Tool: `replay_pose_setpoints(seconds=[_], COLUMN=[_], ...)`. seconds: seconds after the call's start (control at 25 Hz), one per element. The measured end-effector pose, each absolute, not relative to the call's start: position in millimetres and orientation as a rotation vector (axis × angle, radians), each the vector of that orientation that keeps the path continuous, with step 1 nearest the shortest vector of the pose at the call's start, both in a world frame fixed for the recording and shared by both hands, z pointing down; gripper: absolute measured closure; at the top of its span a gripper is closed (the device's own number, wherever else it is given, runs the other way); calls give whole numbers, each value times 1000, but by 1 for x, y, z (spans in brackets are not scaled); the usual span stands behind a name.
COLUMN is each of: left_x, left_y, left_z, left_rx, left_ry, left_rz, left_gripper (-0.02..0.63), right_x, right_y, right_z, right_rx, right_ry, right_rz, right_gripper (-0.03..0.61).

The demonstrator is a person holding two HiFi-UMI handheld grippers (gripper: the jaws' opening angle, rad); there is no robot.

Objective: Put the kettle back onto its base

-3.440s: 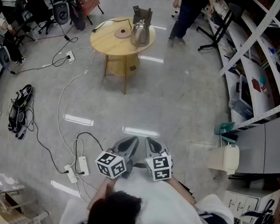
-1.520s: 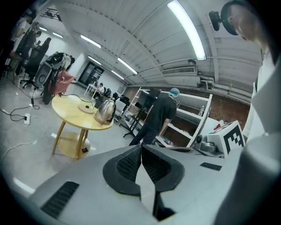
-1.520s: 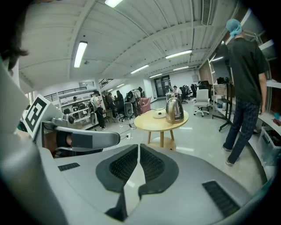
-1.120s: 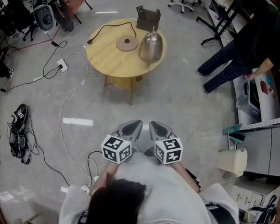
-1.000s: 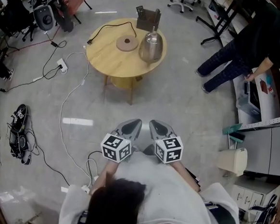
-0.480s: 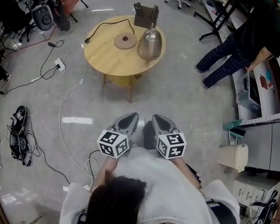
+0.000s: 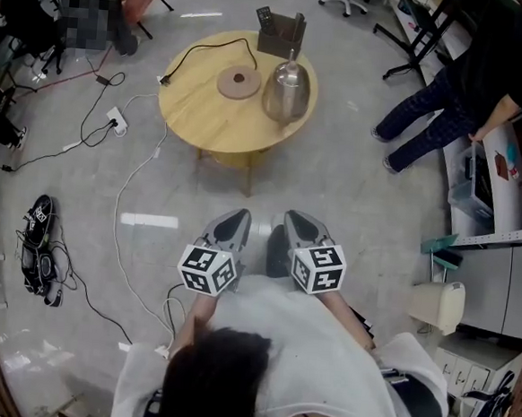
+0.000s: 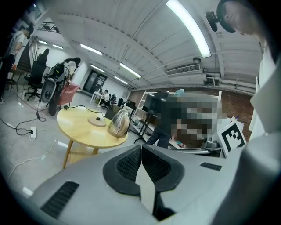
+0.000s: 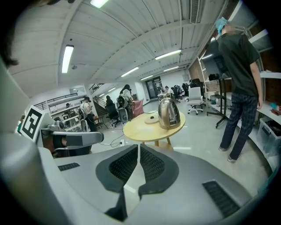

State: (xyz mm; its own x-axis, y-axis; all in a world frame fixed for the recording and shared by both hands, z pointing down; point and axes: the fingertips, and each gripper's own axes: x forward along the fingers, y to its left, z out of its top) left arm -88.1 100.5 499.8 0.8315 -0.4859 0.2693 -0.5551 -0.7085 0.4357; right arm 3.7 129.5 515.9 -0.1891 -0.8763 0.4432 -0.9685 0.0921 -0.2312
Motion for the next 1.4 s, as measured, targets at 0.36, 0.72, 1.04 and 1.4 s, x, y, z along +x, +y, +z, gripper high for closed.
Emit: replay_pose_setpoints(seconds=[0.36, 0.72, 1.04, 1.4], left_x=[-49, -17, 12, 38], left_y=[47, -9, -52, -85], left_z=[502, 501, 504, 512], left_rx=[2477, 2448, 2428, 2381], left_ry=[-775, -830, -866, -952], left_rz=[213, 216, 212, 175], left_gripper=[587, 588, 588, 588], right_x=[36, 65, 85, 106], right_y=[67, 7, -37, -73], right_z=[523, 519, 523, 526], right_rx=[1759, 1654, 1543, 1376], right_ry=[-2185, -2259, -2347, -2481], right_rz=[723, 736, 767, 819], right_gripper=[549, 548, 462, 400])
